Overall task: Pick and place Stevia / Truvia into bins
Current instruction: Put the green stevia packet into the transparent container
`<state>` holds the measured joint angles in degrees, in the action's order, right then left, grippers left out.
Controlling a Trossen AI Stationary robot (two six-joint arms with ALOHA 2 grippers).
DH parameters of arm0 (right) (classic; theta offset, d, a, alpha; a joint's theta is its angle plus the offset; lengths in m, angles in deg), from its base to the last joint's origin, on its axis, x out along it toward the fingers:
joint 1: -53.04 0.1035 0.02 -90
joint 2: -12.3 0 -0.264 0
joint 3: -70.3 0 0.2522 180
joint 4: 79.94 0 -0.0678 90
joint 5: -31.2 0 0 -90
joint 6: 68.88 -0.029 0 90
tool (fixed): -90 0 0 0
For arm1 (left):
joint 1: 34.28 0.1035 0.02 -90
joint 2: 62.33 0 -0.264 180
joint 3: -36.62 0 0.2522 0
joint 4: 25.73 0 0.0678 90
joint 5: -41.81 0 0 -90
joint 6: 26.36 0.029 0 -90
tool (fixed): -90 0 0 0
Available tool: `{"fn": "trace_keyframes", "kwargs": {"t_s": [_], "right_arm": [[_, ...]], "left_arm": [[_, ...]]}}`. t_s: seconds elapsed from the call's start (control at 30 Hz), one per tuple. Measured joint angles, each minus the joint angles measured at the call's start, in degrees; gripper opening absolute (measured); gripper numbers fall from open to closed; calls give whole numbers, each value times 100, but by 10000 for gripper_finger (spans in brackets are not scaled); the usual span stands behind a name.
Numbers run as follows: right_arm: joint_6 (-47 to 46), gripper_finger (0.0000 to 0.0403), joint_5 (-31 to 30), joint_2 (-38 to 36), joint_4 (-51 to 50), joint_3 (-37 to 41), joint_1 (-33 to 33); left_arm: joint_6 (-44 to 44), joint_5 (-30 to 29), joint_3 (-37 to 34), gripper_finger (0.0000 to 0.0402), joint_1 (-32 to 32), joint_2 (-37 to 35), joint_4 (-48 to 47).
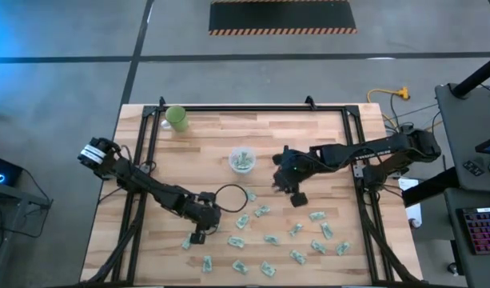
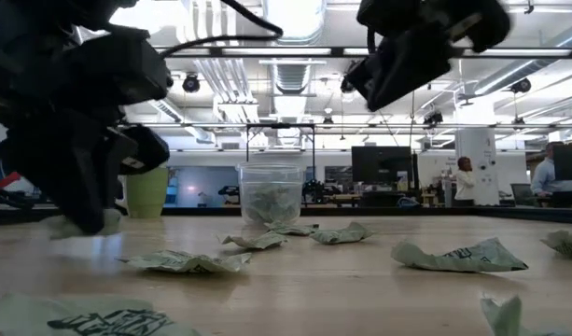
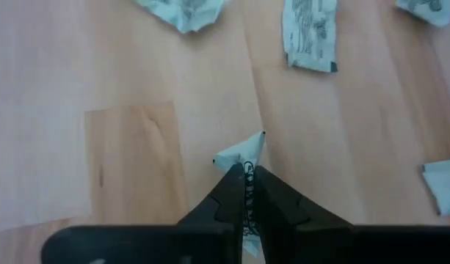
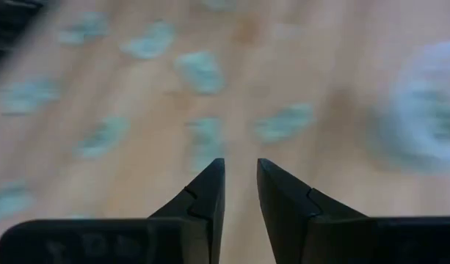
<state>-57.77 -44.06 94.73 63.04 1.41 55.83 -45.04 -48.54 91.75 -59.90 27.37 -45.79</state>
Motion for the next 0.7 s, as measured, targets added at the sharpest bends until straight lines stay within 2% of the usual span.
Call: {"fn": "trace_keyframes", "kwargs": {"t_s": [0.1, 0.2, 0.47, 0.53, 0.63, 0.7], "right_arm": [[-145, 73, 762, 155, 19, 120, 47], [-194, 75, 795, 359, -3, 211, 118], [-122, 71, 773, 934, 266, 212, 136], [-33, 68, 769, 1036, 372, 212, 136], [25, 68, 761, 1151, 626, 212, 133], [93, 68, 760, 1199, 729, 212, 133]], "left_arm": [[126, -294, 1, 3, 41, -235, -270], [326, -1011, 5, 2, 54, -504, -515], [2071, -4240, 6, 2, 184, -1044, -263], [2644, -4798, 6, 2, 330, -1091, 58], [3431, -4842, -5, 2, 711, -1089, 716], [3818, -4627, -5, 2, 1026, -1066, 1134]]}}
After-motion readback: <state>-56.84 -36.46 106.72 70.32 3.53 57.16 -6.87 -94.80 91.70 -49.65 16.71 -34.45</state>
